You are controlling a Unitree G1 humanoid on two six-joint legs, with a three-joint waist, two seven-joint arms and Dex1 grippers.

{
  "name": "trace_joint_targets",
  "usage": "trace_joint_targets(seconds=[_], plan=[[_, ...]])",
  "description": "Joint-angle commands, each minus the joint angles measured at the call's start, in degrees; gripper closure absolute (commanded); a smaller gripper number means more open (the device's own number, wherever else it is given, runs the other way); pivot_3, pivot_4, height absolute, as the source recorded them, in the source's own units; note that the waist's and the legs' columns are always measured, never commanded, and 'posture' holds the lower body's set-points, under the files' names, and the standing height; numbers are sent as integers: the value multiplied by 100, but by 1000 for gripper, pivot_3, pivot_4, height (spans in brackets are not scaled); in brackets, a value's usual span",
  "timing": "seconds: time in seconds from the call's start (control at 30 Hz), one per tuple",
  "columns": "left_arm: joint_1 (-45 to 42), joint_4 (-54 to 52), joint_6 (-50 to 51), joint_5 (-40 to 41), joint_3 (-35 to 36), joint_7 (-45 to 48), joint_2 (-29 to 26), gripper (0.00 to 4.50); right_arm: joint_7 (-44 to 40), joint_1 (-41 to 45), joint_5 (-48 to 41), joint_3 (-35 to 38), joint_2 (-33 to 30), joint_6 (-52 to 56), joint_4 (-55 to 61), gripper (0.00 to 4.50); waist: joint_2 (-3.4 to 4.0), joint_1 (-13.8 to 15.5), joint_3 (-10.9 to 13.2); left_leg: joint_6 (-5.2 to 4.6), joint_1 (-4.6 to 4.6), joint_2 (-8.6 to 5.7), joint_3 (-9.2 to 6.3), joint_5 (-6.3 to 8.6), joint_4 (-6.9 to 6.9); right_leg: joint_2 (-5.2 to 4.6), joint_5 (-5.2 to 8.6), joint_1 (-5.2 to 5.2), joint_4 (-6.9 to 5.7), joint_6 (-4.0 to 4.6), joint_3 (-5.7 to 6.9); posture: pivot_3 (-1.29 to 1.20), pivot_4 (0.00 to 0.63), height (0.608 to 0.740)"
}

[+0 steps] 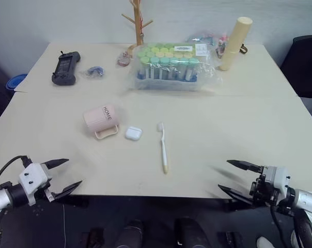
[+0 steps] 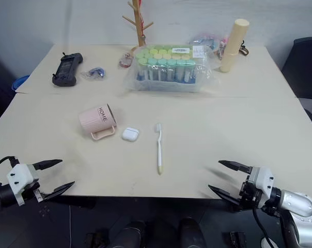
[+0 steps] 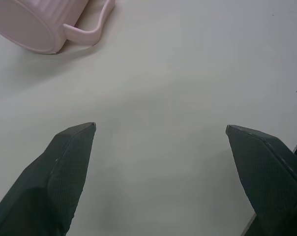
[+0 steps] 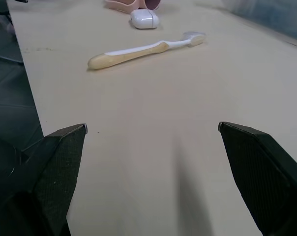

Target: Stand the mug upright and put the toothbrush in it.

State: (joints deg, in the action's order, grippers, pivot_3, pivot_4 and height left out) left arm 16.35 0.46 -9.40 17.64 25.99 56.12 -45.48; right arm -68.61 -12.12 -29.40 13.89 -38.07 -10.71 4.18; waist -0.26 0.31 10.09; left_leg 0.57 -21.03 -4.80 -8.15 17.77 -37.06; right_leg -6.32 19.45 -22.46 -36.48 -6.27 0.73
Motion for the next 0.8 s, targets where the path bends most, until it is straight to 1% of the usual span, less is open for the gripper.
trace_joint_targets(seconds=[0.03, 0.1, 0.57, 0.7, 0.8], plan=[[91, -124, 47, 127, 112, -1, 11, 0, -19, 0, -58, 57, -15, 12, 102, 24, 0, 0, 0, 0, 0, 0, 1, 0, 1, 0, 0, 0, 0, 0, -1, 0, 150, 740], [88, -143, 171, 258, 138, 13, 36, 0, -30, 3, -57, 47, -15, 8, 94, 24, 0, 2, 0, 0, 0, 0, 1, 0, 0, 0, 0, 0, 0, 0, -1, 0, 150, 740], [137, -414, 514, 441, 251, -20, -5, 0, -118, 56, -32, -51, 25, -14, 61, 24, 0, 5, 0, 0, 1, 1, 3, 0, 0, 1, 0, 0, 0, 0, -3, 0, 150, 740], [-35, -601, 1068, 741, 219, 196, -252, 0, -106, 103, -184, -143, 44, 178, 327, 24, 0, 5, 0, 0, 1, 3, 2, 0, 0, 2, 0, 0, -1, 0, -2, 0, 150, 740], [-429, -904, 1485, 934, 58, 249, -457, 0, 14, 152, -470, -226, 91, 483, 806, 24, 2, 25, 1, 0, 0, 4, 1, 0, -2, 2, 0, -1, -2, 0, -3, 0, 150, 740]])
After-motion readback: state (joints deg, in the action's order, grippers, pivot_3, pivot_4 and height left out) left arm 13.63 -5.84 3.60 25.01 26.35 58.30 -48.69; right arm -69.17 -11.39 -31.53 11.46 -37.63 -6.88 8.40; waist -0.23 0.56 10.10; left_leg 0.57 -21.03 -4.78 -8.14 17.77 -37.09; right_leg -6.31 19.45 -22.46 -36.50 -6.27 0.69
